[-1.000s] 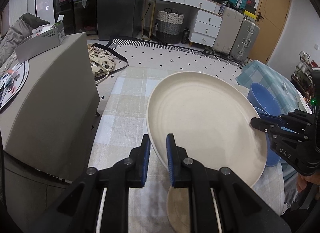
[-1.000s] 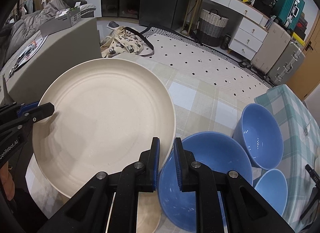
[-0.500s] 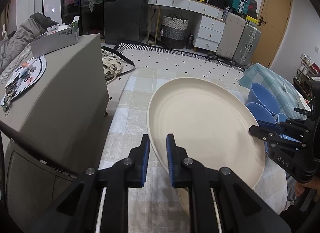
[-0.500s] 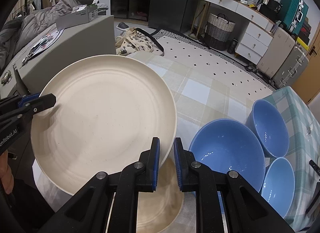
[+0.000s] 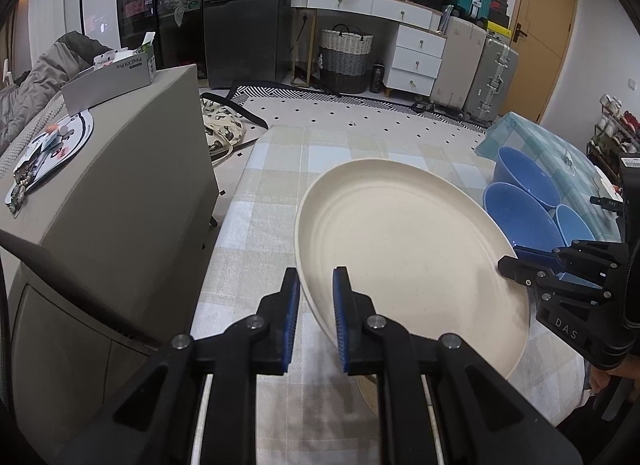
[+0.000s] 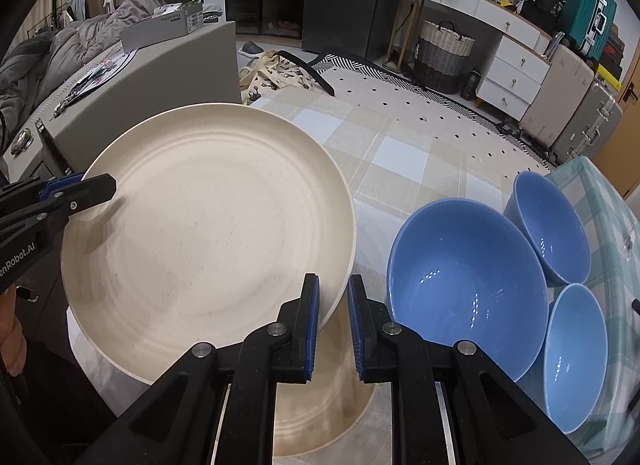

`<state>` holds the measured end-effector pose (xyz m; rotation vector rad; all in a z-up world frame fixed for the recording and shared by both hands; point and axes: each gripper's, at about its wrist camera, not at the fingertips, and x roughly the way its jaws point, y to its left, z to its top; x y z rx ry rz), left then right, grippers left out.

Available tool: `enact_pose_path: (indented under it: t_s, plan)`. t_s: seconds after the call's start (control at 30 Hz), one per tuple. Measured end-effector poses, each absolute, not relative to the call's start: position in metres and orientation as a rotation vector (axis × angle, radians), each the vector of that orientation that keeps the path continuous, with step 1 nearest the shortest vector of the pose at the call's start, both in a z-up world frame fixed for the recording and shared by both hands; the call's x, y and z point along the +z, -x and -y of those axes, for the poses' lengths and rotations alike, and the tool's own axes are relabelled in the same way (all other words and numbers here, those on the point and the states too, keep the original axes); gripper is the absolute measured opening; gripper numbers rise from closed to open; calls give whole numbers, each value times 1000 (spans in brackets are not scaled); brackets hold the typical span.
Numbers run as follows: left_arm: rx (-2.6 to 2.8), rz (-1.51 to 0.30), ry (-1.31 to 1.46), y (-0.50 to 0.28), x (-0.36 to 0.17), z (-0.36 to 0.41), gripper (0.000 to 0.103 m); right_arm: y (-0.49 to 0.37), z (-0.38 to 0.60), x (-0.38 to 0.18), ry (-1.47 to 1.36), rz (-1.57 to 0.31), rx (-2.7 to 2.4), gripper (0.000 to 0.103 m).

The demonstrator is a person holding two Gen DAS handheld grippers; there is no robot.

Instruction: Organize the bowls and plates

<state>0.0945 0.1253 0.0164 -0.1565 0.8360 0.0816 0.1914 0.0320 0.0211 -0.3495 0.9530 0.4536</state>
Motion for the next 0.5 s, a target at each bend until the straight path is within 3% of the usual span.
enact_pose_path:
  t_s: [0.5]
  plan:
    - [86, -832, 150, -70, 7, -113, 13, -166, -22, 10, 346, -944, 464, 14]
